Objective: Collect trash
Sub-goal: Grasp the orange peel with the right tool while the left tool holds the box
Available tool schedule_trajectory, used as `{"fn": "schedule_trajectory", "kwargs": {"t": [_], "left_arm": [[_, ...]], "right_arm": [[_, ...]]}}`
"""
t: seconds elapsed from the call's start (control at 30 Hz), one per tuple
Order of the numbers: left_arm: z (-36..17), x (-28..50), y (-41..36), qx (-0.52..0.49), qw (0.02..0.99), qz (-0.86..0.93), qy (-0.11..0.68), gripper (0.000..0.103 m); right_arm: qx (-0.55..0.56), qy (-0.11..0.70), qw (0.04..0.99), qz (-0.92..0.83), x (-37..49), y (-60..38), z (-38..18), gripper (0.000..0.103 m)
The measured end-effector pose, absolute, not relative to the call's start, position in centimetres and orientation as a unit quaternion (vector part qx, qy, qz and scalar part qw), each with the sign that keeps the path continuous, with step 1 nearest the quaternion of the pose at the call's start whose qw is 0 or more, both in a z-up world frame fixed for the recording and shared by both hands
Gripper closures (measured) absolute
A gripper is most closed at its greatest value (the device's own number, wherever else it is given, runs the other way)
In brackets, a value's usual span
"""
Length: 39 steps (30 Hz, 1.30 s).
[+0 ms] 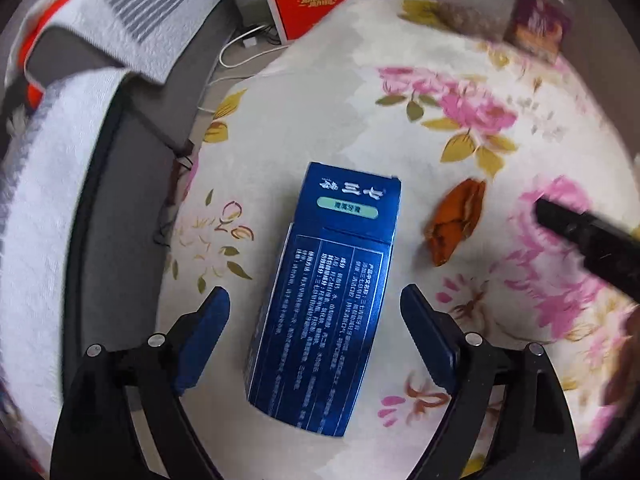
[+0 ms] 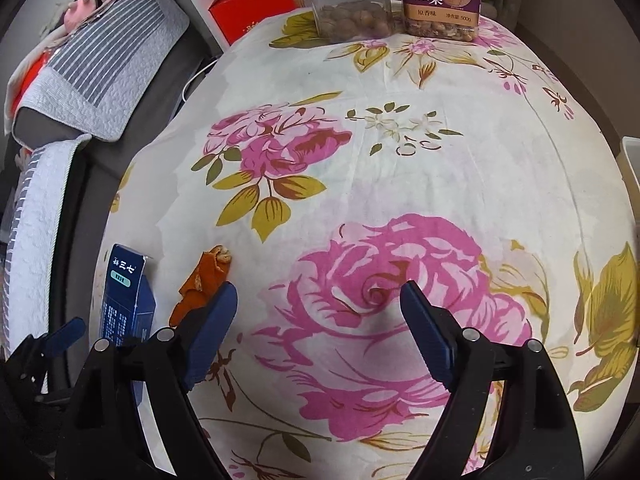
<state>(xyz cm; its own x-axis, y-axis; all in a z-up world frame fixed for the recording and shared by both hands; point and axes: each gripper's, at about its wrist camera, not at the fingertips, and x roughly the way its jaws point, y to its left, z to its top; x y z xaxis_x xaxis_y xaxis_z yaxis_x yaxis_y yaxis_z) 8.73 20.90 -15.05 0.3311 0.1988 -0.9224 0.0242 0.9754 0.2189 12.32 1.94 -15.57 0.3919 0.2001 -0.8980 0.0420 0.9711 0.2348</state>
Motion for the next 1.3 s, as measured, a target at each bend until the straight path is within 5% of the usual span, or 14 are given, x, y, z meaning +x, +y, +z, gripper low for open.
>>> {"fn": "schedule_trajectory", "kwargs": {"t": [0.07,0.13,0.23,0.5,0.87,1.3], "left_arm": [[-15.7,9.0,20.8,0.114,0.802,0.064,0.582,0.020],[-16.2,9.2,21.4,0.086,0.793,0.049,0.601,0.045],[-15.3,9.0,22.7,0.056,0.801,0.042,0.594,0.047],[-11.5,8.0,26.7,-0.012,0.838,0.077,0.540,0.048],[-10.4,7.8,27.1,-0.040,0.847,0.092,0.522,0.047],[-8.4,7.5,26.8,-0.075,0.862,0.085,0.494,0.047]], "right_arm": [[0.109,0.548,0.828,0.048,12.3,2.0,-15.5,0.023],[0.112,0.550,0.826,0.050,12.4,2.0,-15.5,0.023],[0.118,0.554,0.822,0.055,12.6,2.5,-15.6,0.023],[0.089,0.551,0.826,0.075,13.3,6.9,-15.9,0.026],[0.033,0.535,0.839,0.090,14.2,11.1,-17.0,0.081],[0.061,0.510,0.850,0.114,13.0,7.5,-14.1,0.085]]}}
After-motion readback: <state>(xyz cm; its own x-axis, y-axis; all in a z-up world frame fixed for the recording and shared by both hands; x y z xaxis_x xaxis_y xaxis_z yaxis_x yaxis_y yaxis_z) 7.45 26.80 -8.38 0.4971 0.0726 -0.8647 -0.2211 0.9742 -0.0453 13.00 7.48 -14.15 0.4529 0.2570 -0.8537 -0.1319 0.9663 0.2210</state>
